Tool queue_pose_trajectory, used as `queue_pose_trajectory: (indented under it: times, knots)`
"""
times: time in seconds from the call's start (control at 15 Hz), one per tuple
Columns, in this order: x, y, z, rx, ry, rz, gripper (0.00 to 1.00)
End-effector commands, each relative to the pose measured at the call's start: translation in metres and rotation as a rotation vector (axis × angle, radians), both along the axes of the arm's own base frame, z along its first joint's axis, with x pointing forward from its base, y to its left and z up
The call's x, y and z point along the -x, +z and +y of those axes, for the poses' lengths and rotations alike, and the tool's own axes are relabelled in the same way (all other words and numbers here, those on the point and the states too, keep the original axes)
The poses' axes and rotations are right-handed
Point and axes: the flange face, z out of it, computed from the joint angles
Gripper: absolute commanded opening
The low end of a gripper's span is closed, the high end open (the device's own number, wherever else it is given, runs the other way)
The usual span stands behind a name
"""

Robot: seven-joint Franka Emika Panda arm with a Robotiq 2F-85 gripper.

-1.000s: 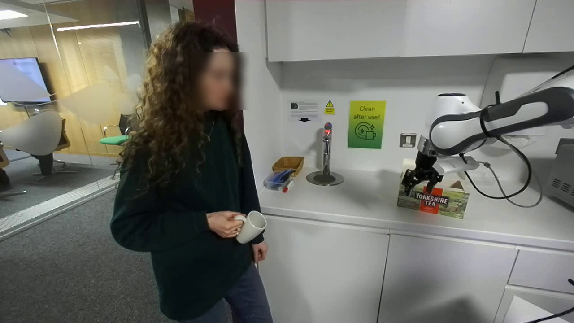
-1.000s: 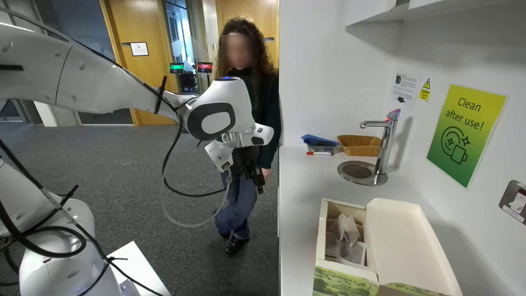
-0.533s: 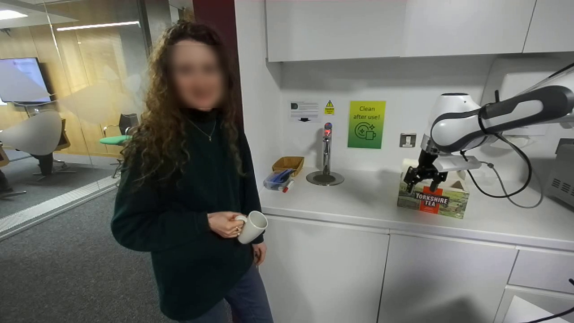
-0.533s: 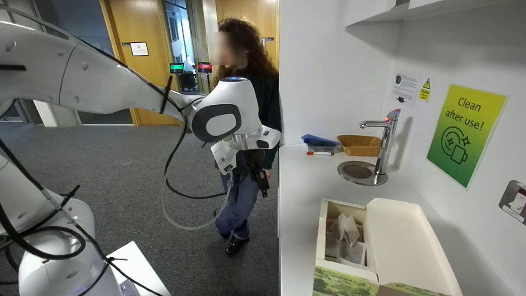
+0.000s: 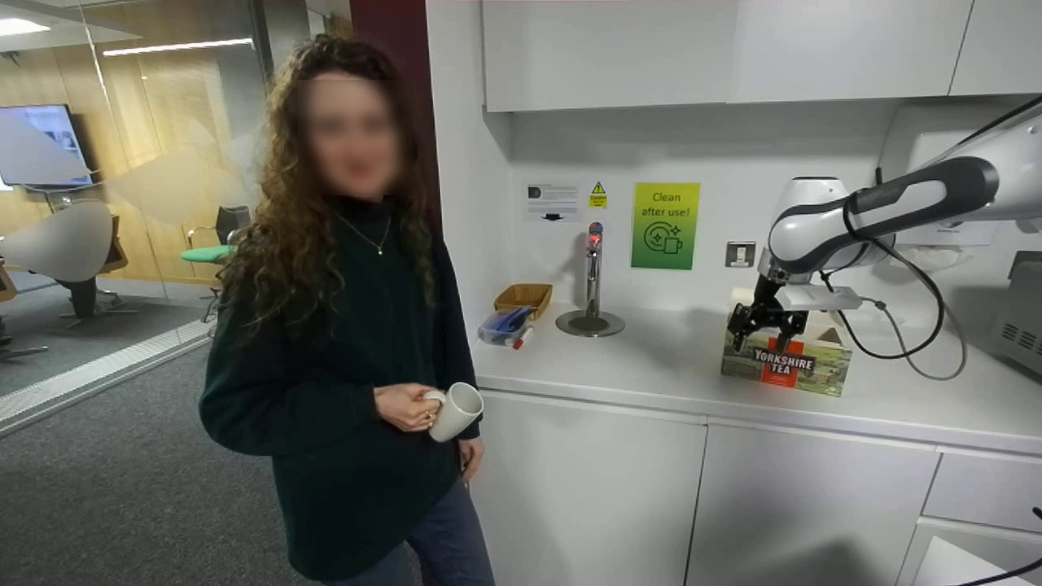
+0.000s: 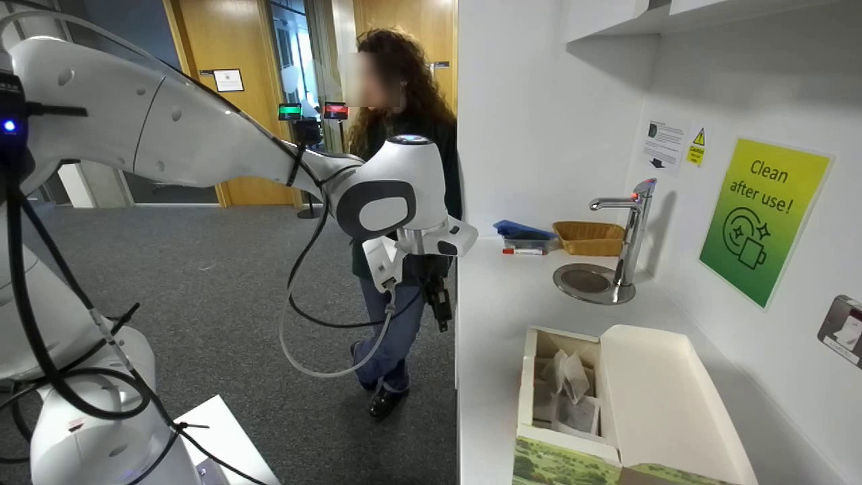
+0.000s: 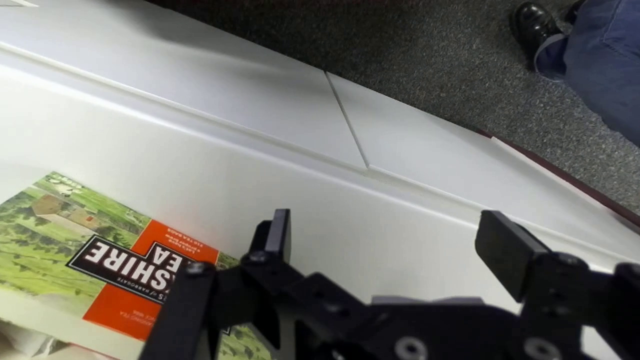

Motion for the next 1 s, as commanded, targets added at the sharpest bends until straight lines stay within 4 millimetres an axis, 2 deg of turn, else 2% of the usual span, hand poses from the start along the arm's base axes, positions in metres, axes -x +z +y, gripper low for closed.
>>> queue_pose_trajectory:
  times: [0.0,0.47,0.6,0.93]
  knots:
    - [-0.010,0.010,-0.024,-0.019,-0.049,0.029,1.00]
    - [-0.004,0.042,-0.067,-0.044,-0.131,0.031,1.00]
    - [-0.003,0.044,-0.074,-0.063,-0.141,0.037,1.00]
    - [-0.001,0.034,-0.094,-0.117,-0.193,0.065,1.00]
